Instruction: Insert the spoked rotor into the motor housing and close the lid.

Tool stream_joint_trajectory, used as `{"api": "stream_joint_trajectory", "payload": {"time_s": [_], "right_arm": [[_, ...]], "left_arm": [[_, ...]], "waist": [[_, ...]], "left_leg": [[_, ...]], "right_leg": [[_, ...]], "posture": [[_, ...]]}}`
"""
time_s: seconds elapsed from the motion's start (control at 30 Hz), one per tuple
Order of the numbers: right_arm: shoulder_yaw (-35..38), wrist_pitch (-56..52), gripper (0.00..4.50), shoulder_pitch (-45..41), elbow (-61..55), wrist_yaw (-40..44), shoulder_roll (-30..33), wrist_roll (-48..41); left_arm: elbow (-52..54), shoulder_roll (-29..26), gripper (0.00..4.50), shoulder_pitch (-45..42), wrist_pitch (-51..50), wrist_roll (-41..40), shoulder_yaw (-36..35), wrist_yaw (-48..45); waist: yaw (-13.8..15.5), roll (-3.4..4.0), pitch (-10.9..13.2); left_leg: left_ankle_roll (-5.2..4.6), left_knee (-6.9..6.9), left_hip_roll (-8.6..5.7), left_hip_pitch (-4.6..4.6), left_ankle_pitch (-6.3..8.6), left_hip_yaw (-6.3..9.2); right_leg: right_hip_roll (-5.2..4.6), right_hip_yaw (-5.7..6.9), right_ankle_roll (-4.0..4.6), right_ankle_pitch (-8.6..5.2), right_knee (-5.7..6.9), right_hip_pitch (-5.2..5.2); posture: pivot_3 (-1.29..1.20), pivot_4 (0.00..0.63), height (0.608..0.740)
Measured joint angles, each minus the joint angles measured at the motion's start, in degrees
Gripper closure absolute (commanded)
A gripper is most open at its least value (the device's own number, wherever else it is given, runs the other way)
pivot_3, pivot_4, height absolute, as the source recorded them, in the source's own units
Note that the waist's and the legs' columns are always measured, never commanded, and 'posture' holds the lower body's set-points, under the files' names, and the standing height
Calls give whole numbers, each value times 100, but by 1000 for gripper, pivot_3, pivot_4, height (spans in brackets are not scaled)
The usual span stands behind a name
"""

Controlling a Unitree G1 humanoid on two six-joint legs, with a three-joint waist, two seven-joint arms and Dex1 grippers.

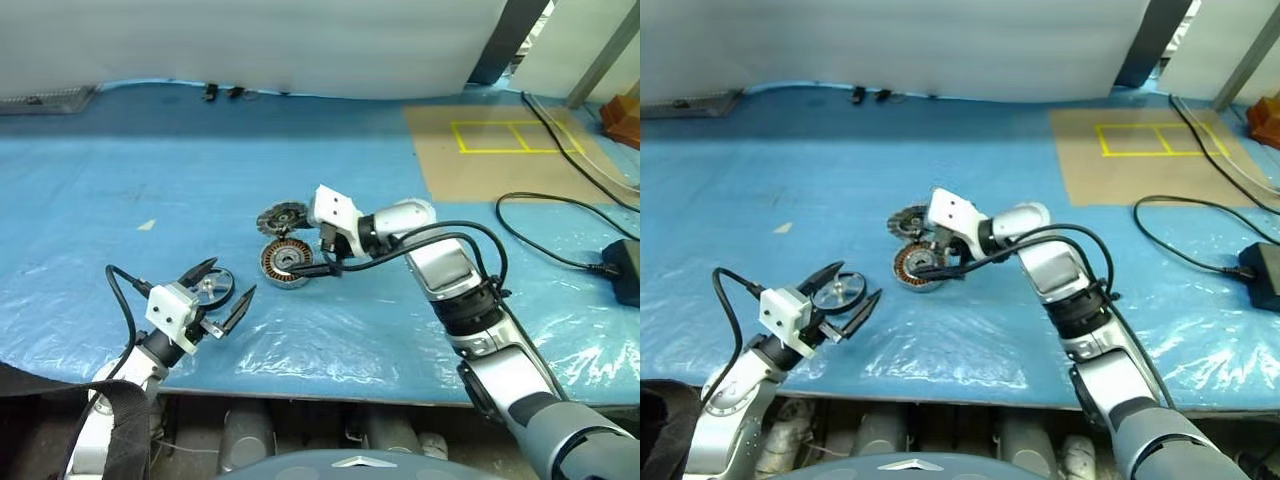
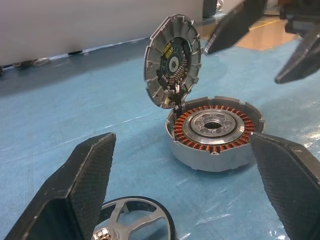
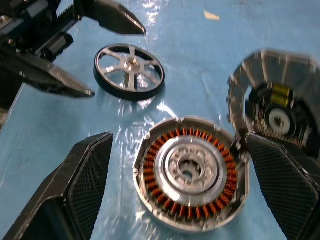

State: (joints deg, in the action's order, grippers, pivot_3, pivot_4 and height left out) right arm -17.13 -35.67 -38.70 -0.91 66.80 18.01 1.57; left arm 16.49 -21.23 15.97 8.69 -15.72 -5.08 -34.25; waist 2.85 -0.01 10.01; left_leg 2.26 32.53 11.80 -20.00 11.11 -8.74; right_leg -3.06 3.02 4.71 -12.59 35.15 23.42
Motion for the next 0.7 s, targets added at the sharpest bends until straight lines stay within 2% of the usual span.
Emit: {"api": "stream_joint_trajectory", "payload": {"time_s": [0.17,0.27,0.7], "right_arm": [[356,-499,20,166,706,-291,150,-382],[688,-478,20,113,1189,-825,-73,-484],[1196,1397,20,-1383,4904,-3912,-1043,-43]], "left_arm": [[6,-9,0,-186,-65,-38,10,-1],[12,-9,0,-217,-115,-49,36,2],[159,130,0,-40,-166,-21,43,226]], "waist": [[-56,0,0],[-75,1,0],[-51,4,0]], "left_leg": [[0,-3,3,2,0,0],[2,-11,4,2,-1,0],[19,-7,0,-6,-12,-32]], "right_leg": [[4,0,-1,0,4,0],[5,0,1,0,3,1],[0,1,6,3,5,18]], "posture": [[0,150,740],[0,150,740],[0,150,740]]}}
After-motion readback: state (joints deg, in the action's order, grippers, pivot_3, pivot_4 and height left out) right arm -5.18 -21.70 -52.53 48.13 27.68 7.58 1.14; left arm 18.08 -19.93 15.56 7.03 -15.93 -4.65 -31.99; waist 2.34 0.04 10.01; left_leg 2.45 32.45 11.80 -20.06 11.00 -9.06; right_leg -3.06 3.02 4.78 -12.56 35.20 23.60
